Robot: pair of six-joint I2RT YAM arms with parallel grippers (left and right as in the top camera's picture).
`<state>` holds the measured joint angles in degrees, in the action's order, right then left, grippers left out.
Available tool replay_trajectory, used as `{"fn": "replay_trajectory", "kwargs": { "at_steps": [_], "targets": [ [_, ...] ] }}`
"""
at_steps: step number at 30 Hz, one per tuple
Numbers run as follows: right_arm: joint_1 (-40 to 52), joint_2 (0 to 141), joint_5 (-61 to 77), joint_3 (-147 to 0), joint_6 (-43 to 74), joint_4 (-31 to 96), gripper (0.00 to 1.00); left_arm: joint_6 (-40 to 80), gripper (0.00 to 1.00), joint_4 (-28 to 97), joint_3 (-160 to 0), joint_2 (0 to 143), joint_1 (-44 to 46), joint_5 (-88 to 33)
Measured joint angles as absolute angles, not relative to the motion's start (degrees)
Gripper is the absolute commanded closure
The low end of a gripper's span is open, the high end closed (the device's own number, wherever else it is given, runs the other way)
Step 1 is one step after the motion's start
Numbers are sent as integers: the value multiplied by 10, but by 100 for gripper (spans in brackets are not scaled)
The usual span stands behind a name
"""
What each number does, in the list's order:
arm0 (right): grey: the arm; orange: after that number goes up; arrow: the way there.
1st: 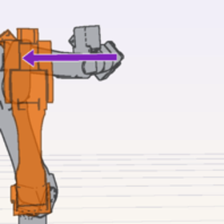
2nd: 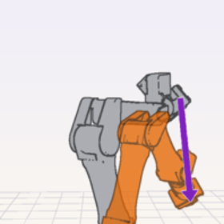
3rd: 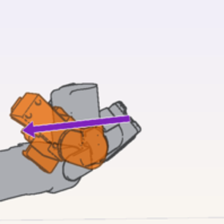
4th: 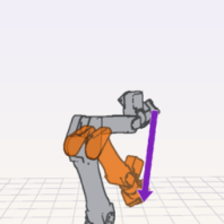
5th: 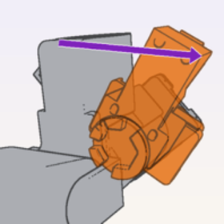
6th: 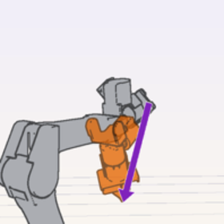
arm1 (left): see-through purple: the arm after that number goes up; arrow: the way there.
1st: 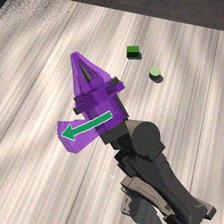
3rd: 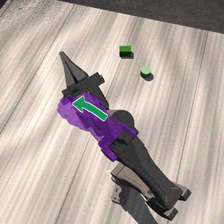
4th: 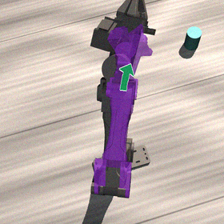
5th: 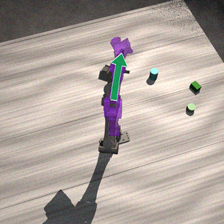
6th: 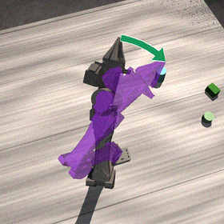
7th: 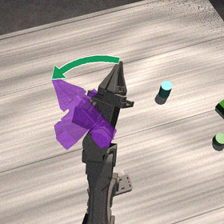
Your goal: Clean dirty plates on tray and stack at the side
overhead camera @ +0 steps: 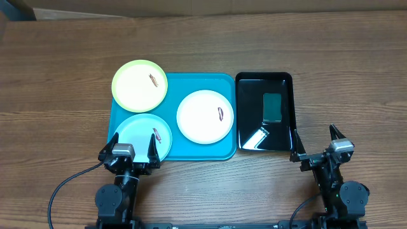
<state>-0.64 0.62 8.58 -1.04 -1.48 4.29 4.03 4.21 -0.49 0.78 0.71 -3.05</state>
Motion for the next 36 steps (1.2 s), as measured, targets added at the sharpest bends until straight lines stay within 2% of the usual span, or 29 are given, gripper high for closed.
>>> {"fn": "replay_trajectory", "kwargs": {
  "at_steps": [23,29,36],
  "targets": [
    [-6,6,86,-10,-15,43,0,40,0,41,-5,8,7,-33],
    [-6,6,86,-10,-15,43,0,38,0,-24,-7,8,7,-40],
    [-7,6,86,-10,-15,43,0,36,0,126,-144,25,7,-77]
  ]
}}
